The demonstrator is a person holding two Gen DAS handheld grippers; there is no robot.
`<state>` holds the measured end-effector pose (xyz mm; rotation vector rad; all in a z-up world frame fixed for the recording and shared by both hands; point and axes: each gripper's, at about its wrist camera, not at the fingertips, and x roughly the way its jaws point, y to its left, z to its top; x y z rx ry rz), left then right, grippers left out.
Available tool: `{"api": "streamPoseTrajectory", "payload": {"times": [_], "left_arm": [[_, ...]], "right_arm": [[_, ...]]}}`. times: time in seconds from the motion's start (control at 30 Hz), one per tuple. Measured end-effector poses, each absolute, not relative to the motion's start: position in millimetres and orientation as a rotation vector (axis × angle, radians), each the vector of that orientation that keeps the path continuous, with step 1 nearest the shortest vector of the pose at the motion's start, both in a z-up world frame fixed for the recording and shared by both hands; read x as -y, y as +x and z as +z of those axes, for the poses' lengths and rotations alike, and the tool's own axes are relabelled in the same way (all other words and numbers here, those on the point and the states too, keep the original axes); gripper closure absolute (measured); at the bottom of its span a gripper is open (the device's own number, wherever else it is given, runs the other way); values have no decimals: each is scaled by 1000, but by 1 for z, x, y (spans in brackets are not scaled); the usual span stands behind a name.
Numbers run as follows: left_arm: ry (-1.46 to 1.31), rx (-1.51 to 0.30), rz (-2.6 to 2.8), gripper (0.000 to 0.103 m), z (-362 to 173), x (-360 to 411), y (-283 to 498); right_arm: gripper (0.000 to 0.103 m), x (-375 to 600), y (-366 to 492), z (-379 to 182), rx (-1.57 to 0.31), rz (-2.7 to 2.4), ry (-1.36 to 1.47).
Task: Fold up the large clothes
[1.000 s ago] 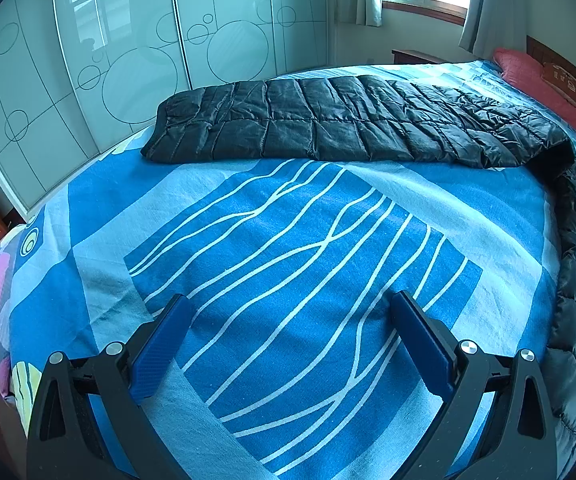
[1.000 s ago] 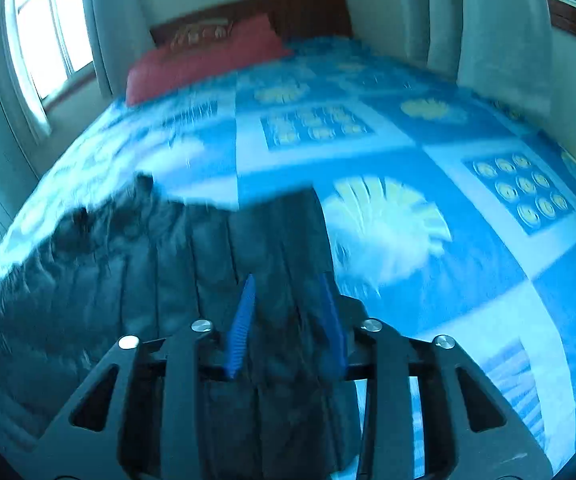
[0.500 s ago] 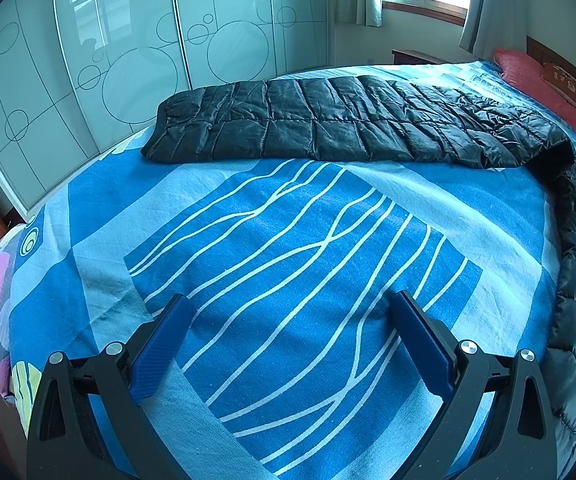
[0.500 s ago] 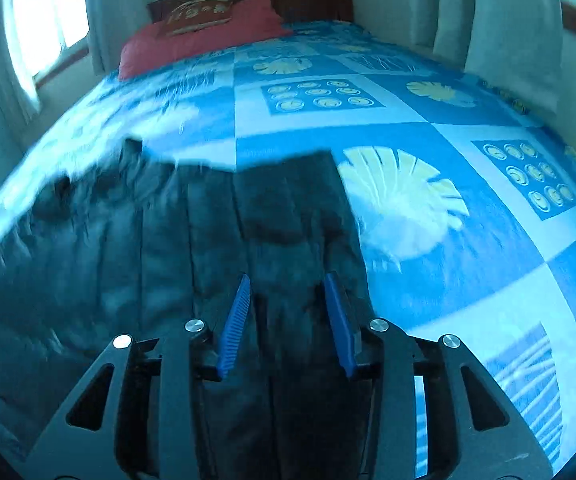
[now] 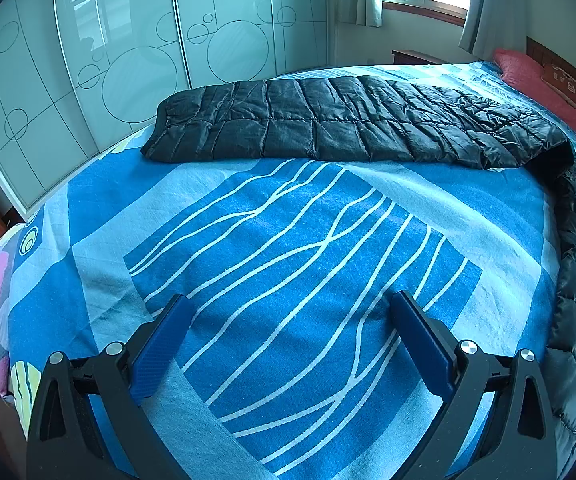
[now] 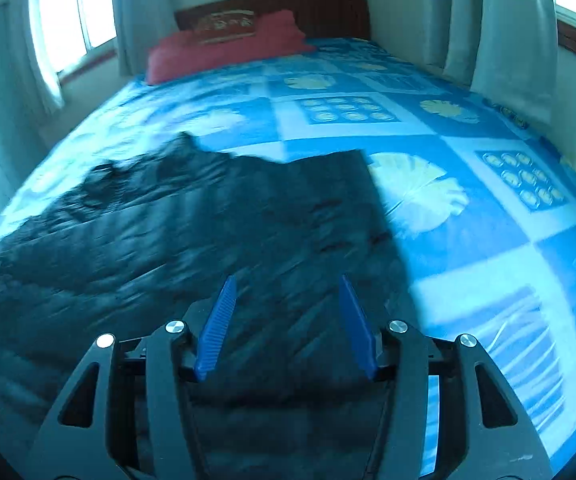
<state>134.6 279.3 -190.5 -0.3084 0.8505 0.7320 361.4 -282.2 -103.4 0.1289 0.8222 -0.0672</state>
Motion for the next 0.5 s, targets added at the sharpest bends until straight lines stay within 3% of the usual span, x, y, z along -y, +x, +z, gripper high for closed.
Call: {"api": "streamPoseTrajectory", "payload": {"times": [0.1,0.5], "left_arm": [[-311,-850,730,4,-191,-280,135],[-336,-871,717,4,-190,-284,136]], "right_arm": [[43,269,365,-117,-848,-54,104],[39,267,378,-151,-879,-69,105]]}}
